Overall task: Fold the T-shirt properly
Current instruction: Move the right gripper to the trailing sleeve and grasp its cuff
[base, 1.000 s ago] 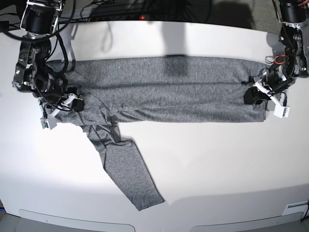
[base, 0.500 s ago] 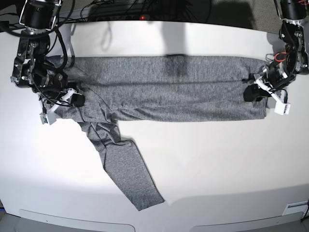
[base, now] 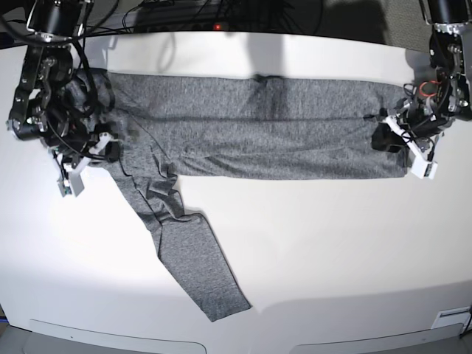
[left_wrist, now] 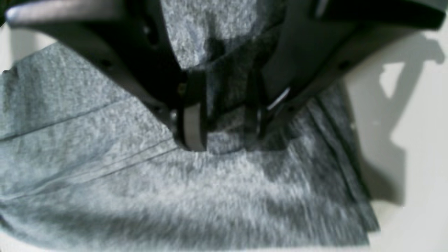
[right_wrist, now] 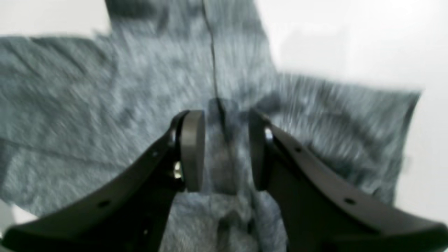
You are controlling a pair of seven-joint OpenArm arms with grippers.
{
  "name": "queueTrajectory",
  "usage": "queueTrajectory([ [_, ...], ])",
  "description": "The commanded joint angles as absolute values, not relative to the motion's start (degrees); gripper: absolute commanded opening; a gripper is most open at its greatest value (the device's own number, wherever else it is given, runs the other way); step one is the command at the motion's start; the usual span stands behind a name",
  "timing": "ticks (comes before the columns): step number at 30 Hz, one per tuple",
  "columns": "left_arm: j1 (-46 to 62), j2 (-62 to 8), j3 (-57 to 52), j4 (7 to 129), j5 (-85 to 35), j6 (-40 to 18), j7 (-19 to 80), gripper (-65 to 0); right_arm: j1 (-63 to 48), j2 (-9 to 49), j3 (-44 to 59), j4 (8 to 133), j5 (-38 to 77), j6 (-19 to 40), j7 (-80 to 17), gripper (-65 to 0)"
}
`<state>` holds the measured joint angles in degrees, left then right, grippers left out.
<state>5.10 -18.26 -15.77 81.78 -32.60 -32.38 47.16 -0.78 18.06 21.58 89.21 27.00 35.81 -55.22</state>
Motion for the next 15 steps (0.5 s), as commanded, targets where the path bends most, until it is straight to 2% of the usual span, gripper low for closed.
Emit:
queueTrajectory([
  [1,4.43,-19.09,-16.03,83.13,-33.26,-32.62,46.44,-47.4,0.89,18.90,21.78,90.50,27.70,35.94,-54.50,-43.4],
  [4,4.45,-19.07,-16.03,83.15,-33.26,-32.62,45.54,-47.4,3.92,18.81,21.78,90.48,27.86,35.77,-53.65,-43.4],
  [9,4.40,-19.05,-16.03,83.15,-33.28,-32.62,42.83,-47.4,10.39,16.19,21.52,88.71,21.12,35.79,-39.75,-43.4],
  [15,4.45,-19.05,-16.03,83.18,-33.71,-32.62,45.04,-47.4,22.83,12.84,16.38,74.70,15.97,35.68,-35.33,-43.4],
])
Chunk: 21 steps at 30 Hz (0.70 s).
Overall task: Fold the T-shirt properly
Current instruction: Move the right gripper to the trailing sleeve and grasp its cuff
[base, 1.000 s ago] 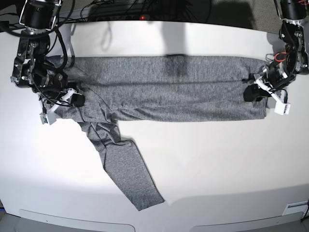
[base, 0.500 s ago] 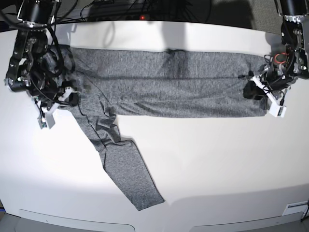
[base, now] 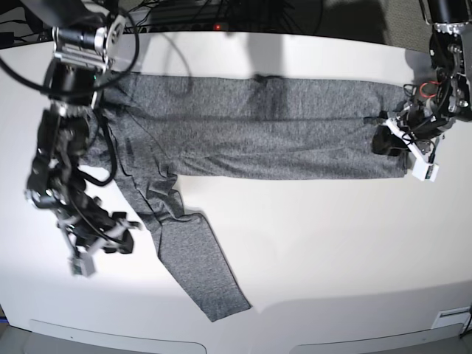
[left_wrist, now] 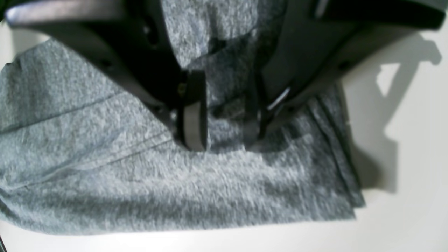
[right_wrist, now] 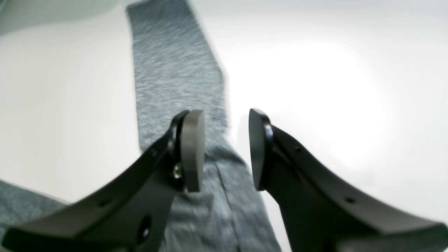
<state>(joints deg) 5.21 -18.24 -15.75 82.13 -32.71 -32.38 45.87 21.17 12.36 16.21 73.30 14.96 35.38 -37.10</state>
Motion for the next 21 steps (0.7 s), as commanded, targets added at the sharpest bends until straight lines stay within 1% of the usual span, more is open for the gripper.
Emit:
queueTrajectory([
  [1,4.45,-19.07,-16.03,83.18,-33.82,-32.62,44.99,-47.4,25.12,12.16,15.07,71.37,13.74,35.66,-34.22,-43.4],
  [3,4.45,-19.07,-16.03,83.20,-34.54,-32.64,45.17,-47.4,29.52,10.83,12.51,64.40,10.26,35.35,-32.23,-43.4],
  [7,4.49,-19.05,-16.03,83.20,-35.70,-32.64,45.43,-47.4,37.23,8.19,8.80,50.28,8.91,30.87,-28.01,-43.4],
  [9,4.47,-19.05,-16.03,83.20,-35.62,-32.64,45.43,-47.4,40.45,7.07,8.21,44.14,8.86,29.17,-25.50,-43.4],
  [11,4.49,-19.05,-16.03,83.20,-35.64,-32.64,45.43,-47.4,42.46,5.89,8.23,39.16,6.33,26.81,-22.00,-43.4],
  [13,4.49,-19.05,-16.03,83.20,-35.64,-32.64,45.45,-47.4,43.18,4.71,8.23,35.33,3.36,21.71,-17.26,-43.4],
  [15,4.64,-19.05,-16.03,83.20,-35.64,-32.64,45.87,-47.4,43.09,3.40,8.23,32.38,0.89,18.09,-14.00,-43.4],
  [18,4.62,-19.05,-16.03,83.20,-35.66,-32.64,46.30,-47.4,43.00,1.65,8.23,28.18,-2.50,15.99,-12.16,-43.4],
  [21,4.62,-19.05,-16.03,83.20,-35.64,-32.64,46.28,-47.4,42.50,0.45,8.23,26.70,-2.92,15.77,-11.92,-43.4],
])
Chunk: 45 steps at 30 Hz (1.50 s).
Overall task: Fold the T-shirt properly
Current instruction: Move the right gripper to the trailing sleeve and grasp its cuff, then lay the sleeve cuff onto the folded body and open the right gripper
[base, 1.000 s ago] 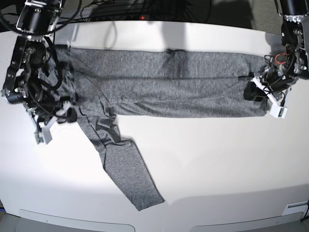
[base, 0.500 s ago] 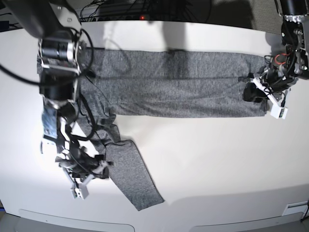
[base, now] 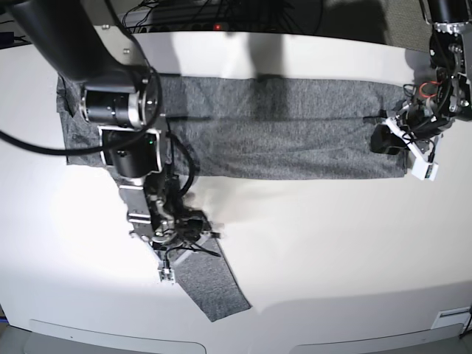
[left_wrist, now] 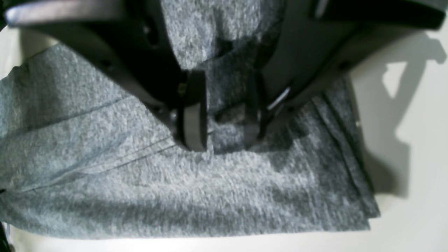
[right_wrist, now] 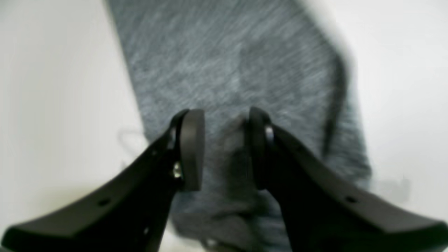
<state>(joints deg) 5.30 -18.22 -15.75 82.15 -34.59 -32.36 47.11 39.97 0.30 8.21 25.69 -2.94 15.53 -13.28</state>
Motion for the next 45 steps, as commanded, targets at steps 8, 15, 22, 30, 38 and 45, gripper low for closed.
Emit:
queueTrajectory([
  [8,4.60,-19.05,-16.03,83.20,-35.64,-32.62,46.26,-47.4,40.42,-3.22,8.21,26.72,-2.13,25.36,-15.42,-43.4],
  [15,4.62,-19.07,-16.03,83.20,-35.59,-32.64,46.70,-47.4,38.68,-4.86,2.07,26.94,9.85,37.10,-23.83,-43.4],
  [22,4.62,-19.07,-16.03,83.20,-35.55,-32.64,46.70,-47.4,37.56,-4.51,-10.41,28.75,26.09,40.00,-39.51,-43.4],
  [30,4.60,-19.07,-16.03,83.20,-35.62,-32.64,46.65,-47.4,32.77,-0.14,-13.89,42.26,36.16,40.00,-45.15,-43.4],
  [38,4.62,-19.05,-16.03,83.20,-38.24,-32.64,47.72,-47.4,33.47,-0.80,-8.38,52.64,26.89,40.00,-27.53,-43.4],
  [45,4.62,-19.05,-16.03,83.20,-39.55,-32.64,48.38,-47.4,34.41,-9.00,-2.15,50.04,6.83,33.98,-20.05,-43.4],
])
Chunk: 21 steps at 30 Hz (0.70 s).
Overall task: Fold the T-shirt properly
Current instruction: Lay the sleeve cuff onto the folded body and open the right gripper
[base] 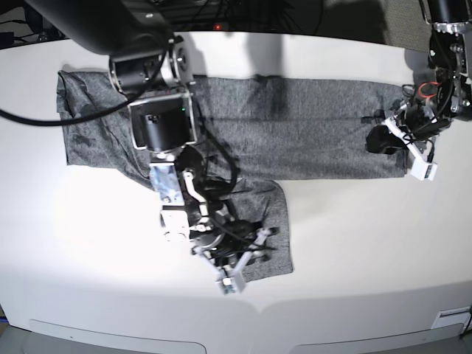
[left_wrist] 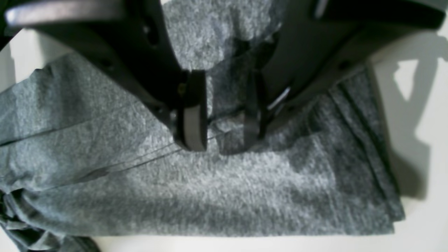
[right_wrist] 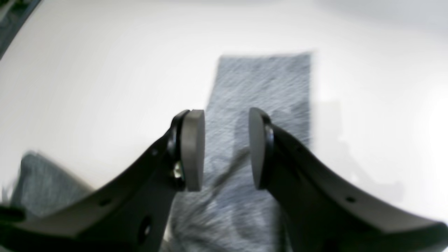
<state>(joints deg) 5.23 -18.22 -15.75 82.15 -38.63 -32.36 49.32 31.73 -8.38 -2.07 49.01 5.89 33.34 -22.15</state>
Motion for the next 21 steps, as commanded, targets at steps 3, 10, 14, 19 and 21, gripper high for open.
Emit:
queueTrajectory([
  [3,4.60,-19.05,-16.03,83.20,-39.53,-32.64,48.38,-47.4,35.07,-9.00,-2.17,46.81,2.79,30.57,-16.71,-43.4],
  [10,4.60,-19.05,-16.03,83.24,-39.75,-32.64,48.40,-47.4,35.55,-9.00,-3.01,34.00,-3.27,24.10,-9.43,-43.4],
  [14,4.60,-19.05,-16.03,83.24,-39.75,-32.64,48.38,-47.4,35.51,-9.00,-3.09,30.11,-3.66,25.04,-8.40,-43.4],
  [19,4.60,-19.05,-16.03,83.24,-39.72,-32.64,48.38,-47.4,35.53,-9.00,-7.18,30.09,-4.08,33.63,-10.57,-43.4],
  [21,4.60,-19.05,-16.03,83.24,-39.72,-32.64,48.36,-47.4,35.53,-9.00,-11.14,30.09,-4.10,37.19,-12.19,-43.4],
])
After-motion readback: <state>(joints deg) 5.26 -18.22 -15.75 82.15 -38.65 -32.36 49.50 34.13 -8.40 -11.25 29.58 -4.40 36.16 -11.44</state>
